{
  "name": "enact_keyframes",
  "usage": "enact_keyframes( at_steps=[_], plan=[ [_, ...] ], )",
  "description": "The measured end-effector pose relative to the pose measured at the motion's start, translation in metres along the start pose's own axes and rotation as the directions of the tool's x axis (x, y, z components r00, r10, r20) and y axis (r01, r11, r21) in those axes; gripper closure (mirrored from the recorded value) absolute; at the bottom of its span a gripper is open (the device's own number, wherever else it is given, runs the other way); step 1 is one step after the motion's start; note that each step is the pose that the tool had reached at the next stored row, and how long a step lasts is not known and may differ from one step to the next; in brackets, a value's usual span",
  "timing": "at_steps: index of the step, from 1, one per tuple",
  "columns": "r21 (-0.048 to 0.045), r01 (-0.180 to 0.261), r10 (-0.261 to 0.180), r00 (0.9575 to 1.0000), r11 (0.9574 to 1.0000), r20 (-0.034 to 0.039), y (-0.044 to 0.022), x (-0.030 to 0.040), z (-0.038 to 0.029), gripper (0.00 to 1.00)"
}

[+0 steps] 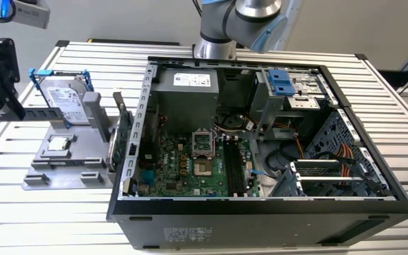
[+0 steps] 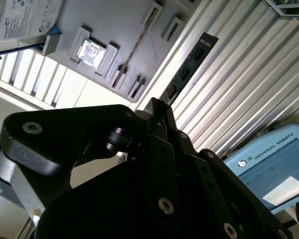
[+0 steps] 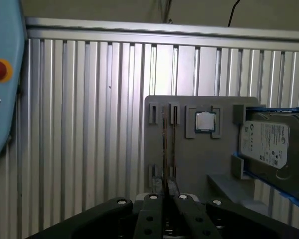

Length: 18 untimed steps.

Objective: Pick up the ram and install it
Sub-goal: 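Pick up the ram and move it above insertion slot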

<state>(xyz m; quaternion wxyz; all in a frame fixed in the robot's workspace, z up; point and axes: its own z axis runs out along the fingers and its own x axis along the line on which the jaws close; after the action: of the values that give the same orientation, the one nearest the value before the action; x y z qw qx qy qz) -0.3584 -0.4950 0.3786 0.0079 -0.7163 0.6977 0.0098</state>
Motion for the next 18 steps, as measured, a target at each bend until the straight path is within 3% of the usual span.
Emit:
enact_keyframes(
  at_steps=[9,18],
  plan=[
    [-0.0002,0.0,0.0,1.0,1.0,-0.0002,-0.0011,0.0,-0.0007,1.0],
    [-0.0005,0.0,0.0,1.0,1.0,-0.0001,-0.0085,0.0002,-0.0006,1.0]
  ],
)
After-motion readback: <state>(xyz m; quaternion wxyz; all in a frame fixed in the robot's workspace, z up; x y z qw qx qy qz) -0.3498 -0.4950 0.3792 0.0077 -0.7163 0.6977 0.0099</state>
